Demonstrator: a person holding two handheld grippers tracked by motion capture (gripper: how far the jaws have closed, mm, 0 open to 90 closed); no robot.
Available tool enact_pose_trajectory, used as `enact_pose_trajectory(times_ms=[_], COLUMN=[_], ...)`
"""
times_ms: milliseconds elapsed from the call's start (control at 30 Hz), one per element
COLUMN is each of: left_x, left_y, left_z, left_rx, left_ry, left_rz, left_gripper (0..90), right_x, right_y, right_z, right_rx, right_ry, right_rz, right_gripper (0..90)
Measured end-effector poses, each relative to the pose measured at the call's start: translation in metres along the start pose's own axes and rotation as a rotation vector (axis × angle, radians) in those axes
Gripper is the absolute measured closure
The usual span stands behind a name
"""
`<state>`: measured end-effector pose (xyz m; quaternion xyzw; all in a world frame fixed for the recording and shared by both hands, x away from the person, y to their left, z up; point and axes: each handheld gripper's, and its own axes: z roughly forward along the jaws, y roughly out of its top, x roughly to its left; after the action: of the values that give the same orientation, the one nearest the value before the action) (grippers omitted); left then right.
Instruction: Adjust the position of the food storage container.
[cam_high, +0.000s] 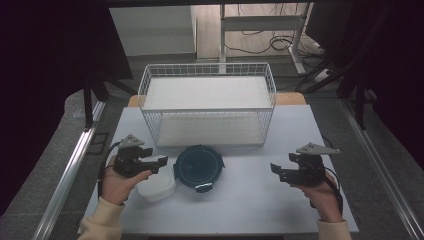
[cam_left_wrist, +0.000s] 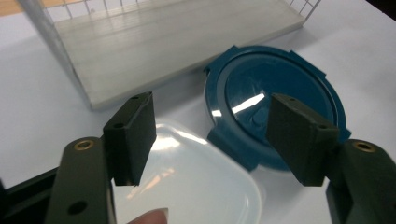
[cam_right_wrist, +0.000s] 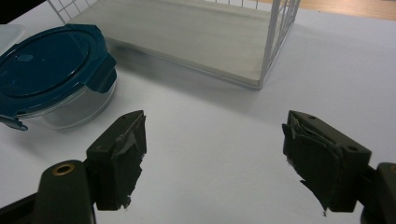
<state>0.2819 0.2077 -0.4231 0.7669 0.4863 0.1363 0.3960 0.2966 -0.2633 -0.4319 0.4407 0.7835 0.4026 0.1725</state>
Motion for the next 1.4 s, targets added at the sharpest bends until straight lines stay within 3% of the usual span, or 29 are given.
enact_pose_trajectory(times_ms=[200, 467, 667, 1033, 1067, 1400], left_x=[0.004, 0.012, 0.016, 0.018, 0.018, 0.013], left_y=[0.015, 0.025, 0.029, 0.028, 0.028, 0.029], left_z=[0.023, 0.047, 0.071, 0.093, 0.097, 0.104], left_rx=[0.047, 0.107, 0.184, 0.239, 0.250, 0.276], left_ry=[0.001, -0.011, -0.037, -0.037, -0.051, -0.031], left_rz=[0.000, 0.004, 0.023, 0.010, 0.002, 0.029], left_gripper=[43.2, 77.2, 89.5, 90.0, 90.0, 90.0], right_x=[-0.001, 0.002, 0.001, 0.002, 0.002, 0.002], right_y=[-0.003, -0.003, -0.005, -0.008, -0.008, -0.008], right_z=[0.004, 0.007, 0.009, 0.015, 0.016, 0.015], right_rx=[0.018, 0.028, 0.037, 0.060, 0.064, 0.062], right_ry=[-0.005, -0.001, -0.007, -0.011, -0.012, -0.010], right_rz=[0.007, -0.004, -0.004, -0.015, -0.018, -0.018], right_gripper=[21.9, 21.9, 22.0, 22.1, 22.1, 22.1])
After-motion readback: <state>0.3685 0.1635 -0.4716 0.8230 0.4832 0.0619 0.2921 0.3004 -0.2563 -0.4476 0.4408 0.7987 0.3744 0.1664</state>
